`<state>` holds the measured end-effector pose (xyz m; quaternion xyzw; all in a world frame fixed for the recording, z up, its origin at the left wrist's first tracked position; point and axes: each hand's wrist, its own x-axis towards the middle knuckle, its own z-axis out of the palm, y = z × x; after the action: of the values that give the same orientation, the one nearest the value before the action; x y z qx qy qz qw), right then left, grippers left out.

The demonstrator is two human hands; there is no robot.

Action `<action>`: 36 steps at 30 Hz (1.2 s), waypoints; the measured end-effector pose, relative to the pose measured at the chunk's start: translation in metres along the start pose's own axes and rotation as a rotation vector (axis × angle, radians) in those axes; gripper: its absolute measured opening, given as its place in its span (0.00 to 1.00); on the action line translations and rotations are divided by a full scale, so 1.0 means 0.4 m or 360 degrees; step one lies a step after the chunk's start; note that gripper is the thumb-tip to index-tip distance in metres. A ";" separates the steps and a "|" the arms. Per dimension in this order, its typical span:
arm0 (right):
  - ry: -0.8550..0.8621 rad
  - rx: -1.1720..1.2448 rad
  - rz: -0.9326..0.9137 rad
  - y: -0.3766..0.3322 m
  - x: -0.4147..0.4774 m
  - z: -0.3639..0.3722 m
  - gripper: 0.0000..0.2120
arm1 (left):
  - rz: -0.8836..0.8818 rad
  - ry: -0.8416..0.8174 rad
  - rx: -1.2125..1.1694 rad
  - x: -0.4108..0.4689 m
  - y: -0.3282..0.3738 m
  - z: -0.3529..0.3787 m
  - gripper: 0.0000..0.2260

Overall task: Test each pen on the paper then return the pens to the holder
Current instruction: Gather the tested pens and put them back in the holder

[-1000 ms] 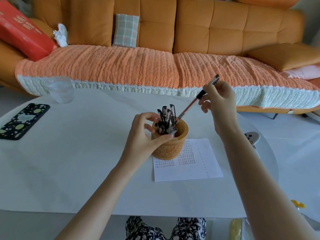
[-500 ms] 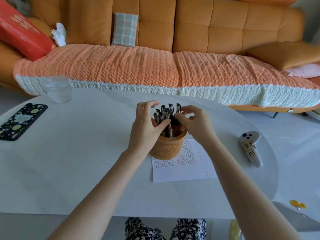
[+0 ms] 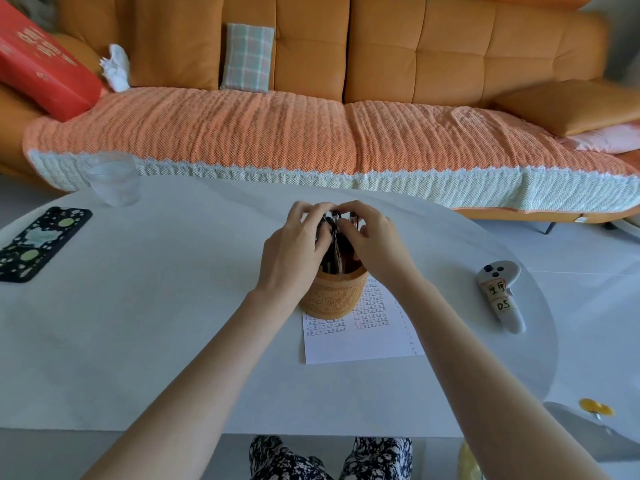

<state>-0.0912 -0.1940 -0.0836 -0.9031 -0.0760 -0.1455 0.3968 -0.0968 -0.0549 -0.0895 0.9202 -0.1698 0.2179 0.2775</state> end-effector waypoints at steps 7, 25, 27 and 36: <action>-0.0011 -0.0123 0.0116 -0.004 0.007 -0.025 0.10 | -0.0177 -0.0011 -0.0160 0.013 0.003 -0.013 0.11; -0.0405 0.0226 0.0453 0.008 -0.106 -0.033 0.46 | -0.0631 -0.0204 -0.0797 0.028 0.010 -0.015 0.29; -0.0467 0.0206 0.0438 0.009 -0.115 -0.015 0.46 | -0.0743 -0.0174 -0.0997 0.019 0.002 -0.011 0.27; -0.0277 0.0310 0.0479 0.033 -0.104 0.023 0.48 | -0.1025 0.0113 -0.1383 -0.020 -0.058 0.005 0.13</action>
<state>-0.1253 -0.1971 -0.1123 -0.8708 0.0123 0.0021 0.4914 -0.0928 -0.0360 -0.1050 0.7182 0.0559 0.0626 0.6907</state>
